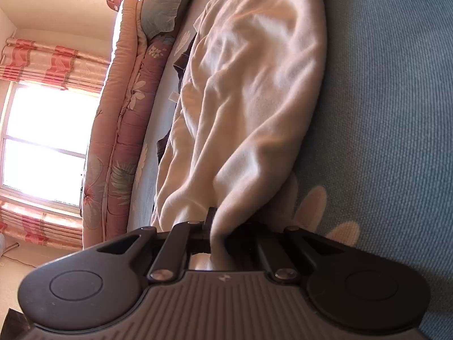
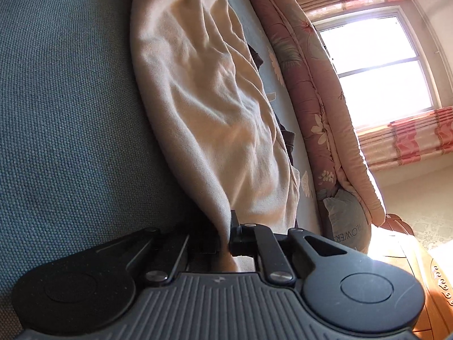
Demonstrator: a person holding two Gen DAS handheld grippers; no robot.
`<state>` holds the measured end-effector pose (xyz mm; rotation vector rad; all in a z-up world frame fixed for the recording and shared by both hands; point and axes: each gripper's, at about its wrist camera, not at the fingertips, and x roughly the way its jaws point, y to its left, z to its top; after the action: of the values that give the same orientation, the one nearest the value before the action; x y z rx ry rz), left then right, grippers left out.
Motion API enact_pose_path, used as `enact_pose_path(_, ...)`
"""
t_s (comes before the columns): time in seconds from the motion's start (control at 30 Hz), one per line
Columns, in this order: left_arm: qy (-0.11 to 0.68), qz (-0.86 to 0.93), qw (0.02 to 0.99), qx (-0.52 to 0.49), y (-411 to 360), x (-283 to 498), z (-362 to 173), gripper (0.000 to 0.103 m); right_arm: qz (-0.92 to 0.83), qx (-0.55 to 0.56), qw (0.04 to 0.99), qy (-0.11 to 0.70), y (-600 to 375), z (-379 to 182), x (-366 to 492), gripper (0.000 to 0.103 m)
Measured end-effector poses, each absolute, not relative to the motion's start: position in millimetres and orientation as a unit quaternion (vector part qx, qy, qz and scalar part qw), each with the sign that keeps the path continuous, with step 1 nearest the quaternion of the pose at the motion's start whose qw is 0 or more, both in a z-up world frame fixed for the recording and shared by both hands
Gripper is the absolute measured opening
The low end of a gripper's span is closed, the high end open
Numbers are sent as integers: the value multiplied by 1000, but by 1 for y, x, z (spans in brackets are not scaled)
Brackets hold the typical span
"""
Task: Fold clothes
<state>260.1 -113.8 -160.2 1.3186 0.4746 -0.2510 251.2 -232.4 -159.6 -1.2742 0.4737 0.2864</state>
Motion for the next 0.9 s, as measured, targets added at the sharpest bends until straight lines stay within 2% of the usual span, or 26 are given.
enact_pose_path(0.33,212,-132,750,613,-109,257,-148,2,124,-618,745,220,-226,-154,252,10)
enact_pose_path(0.63,184,-137,761,607,-99,246,-114,2,153,-614,744,214,-230,-113,243,10)
enact_pose_path(0.9,192,-182,732,627,-89,198,-114,2,191,-586,748,247,-227,-89,211,10)
